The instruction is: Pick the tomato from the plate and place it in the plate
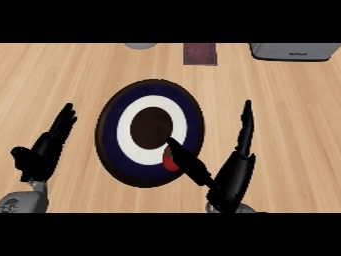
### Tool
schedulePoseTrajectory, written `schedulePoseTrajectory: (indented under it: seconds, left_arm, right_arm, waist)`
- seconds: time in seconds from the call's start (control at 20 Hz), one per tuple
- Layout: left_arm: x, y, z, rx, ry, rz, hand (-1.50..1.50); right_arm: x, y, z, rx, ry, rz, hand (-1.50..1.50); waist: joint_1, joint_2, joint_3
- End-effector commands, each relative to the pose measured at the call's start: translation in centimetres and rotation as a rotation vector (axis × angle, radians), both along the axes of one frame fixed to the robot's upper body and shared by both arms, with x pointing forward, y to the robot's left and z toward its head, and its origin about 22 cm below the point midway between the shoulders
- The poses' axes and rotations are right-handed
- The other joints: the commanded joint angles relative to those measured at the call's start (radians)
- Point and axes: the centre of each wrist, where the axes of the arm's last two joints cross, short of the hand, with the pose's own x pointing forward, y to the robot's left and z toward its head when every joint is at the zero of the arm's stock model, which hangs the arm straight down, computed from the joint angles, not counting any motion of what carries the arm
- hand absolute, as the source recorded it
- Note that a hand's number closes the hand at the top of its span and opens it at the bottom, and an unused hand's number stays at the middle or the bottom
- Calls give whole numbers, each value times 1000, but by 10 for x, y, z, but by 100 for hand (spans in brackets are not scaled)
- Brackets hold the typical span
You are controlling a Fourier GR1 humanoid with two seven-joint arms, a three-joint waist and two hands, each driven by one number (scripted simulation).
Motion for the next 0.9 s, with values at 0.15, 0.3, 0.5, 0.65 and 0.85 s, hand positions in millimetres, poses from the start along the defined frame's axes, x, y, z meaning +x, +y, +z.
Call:
schedulePoseTrajectory:
  seconds: [0.15,0.3,0.5,0.65,0.85]
  left_arm:
    - [-5,-7,5,7,12,28,0]
    - [-8,-4,-3,-7,-14,24,0]
    - [-8,9,-2,5,-3,40,0]
    - [-6,0,-7,-12,0,29,0]
    - [-7,9,3,-9,3,28,0]
  right_arm:
    - [-46,-25,-38,150,-64,-7,-150]
    - [-66,-32,-47,84,-71,28,-150]
    - [-77,-50,-52,26,-47,80,-150]
    - [-92,-50,-57,2,-35,95,-150]
    - [-75,-64,-58,-8,-8,79,-150]
  waist:
    - [-22,-6,2]
    - [-27,-6,2]
    - [-26,-6,3]
    - [-33,-7,4]
    - [-23,-7,5]
